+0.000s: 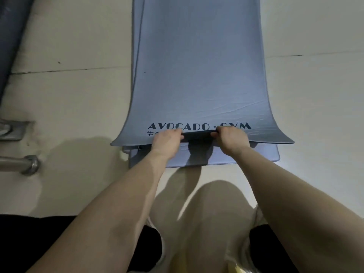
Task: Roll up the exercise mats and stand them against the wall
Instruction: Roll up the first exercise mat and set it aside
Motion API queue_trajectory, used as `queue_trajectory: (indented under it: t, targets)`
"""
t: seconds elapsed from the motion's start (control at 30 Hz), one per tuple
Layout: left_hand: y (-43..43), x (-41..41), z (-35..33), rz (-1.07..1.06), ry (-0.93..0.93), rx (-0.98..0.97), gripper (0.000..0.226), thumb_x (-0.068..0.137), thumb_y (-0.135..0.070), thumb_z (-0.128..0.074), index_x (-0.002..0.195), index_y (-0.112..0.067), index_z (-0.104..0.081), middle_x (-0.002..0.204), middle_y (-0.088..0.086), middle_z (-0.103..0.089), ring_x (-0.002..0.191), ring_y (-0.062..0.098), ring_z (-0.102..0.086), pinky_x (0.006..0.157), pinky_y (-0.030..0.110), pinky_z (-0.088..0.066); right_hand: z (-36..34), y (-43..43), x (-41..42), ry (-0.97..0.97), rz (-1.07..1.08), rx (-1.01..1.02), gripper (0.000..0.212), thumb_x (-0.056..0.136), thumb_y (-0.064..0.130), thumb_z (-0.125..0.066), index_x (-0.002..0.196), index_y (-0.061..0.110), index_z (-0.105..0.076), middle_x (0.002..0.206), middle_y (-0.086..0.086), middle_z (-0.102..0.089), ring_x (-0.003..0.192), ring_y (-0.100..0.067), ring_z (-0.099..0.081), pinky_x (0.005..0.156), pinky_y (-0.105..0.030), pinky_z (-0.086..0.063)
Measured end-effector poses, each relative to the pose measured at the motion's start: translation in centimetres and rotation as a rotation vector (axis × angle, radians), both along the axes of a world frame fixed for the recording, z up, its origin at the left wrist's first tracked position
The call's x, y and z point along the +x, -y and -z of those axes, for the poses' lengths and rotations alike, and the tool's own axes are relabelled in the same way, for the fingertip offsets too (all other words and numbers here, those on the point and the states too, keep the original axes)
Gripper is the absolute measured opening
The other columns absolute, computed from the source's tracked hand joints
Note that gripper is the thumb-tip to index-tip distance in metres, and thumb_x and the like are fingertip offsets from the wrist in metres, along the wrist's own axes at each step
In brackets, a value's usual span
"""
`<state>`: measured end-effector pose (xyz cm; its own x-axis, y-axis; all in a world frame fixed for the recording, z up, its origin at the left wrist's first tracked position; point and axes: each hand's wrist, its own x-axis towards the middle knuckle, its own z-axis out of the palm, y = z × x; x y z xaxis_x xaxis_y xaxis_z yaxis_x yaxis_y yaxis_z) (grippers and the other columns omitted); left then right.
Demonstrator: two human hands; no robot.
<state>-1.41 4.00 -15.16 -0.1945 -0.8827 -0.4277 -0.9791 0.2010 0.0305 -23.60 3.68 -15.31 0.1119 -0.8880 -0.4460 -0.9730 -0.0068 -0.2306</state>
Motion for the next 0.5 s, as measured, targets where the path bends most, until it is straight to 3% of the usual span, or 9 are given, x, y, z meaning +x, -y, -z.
queue_trajectory:
  t: [0.1, 0.2, 0.27, 0.4, 0.5]
  targets:
    - [0.0, 0.2, -1.4, -0.065, -0.03, 0.013, 0.035, 0.11, -0.036, -0.039, 0.127, -0.011, -0.056, 0.122, 0.02, -0.066, 0.111, 0.04, -0.062, 0.085, 0.043, -0.047, -2.4, 0.6, -0.3, -0.069, 0.003, -0.024, 0.042, 0.107, 0.05, -0.04, 0.111, 0.016, -0.065, 0.115, -0.017, -0.07, 0.105, -0.039, -0.065, 0.075, -0.04, -0.041]
    - [0.9, 0.9, -0.5, -0.123, -0.092, 0.055, 0.036, 0.108, -0.043, -0.04, 0.122, -0.015, -0.057, 0.118, 0.021, -0.065, 0.107, 0.041, -0.062, 0.083, 0.043, -0.047, -2.3, 1.5, -0.3, -0.114, -0.014, -0.011, 0.035, 0.105, 0.054, -0.044, 0.105, 0.021, -0.058, 0.11, -0.012, -0.07, 0.102, -0.036, -0.063, 0.089, -0.042, -0.039]
    - [1.8, 1.0, 0.7, -0.138, -0.119, 0.038, 0.035, 0.107, -0.047, -0.041, 0.118, -0.017, -0.056, 0.114, 0.018, -0.067, 0.104, 0.038, -0.062, 0.079, 0.04, -0.042, -0.7, 1.9, -0.4, -0.145, -0.029, -0.145, 0.035, 0.101, 0.054, -0.052, 0.106, 0.02, -0.058, 0.108, -0.009, -0.068, 0.102, -0.034, -0.059, 0.094, -0.044, -0.037]
    - [3.1, 0.8, 4.4, -0.089, -0.091, -0.214, 0.031, 0.099, -0.052, -0.052, 0.11, -0.024, -0.062, 0.11, 0.003, -0.068, 0.107, 0.03, -0.058, 0.088, 0.041, -0.034, 4.4, 1.6, -0.3, -0.18, -0.058, -0.414, 0.028, 0.093, 0.039, -0.072, 0.091, 0.012, -0.066, 0.094, -0.013, -0.058, 0.088, -0.036, -0.052, 0.08, -0.045, -0.038]
    - [3.3, 0.4, 7.1, -0.114, -0.02, -0.394, 0.027, 0.085, -0.05, -0.068, 0.089, -0.024, -0.064, 0.094, 0.004, -0.059, 0.09, 0.03, -0.054, 0.075, 0.039, -0.03, 7.6, 2.5, -0.2, -0.201, -0.057, -0.542, 0.027, 0.092, 0.03, -0.074, 0.075, 0.01, -0.067, 0.077, -0.012, -0.057, 0.071, -0.034, -0.051, 0.069, -0.042, -0.038]
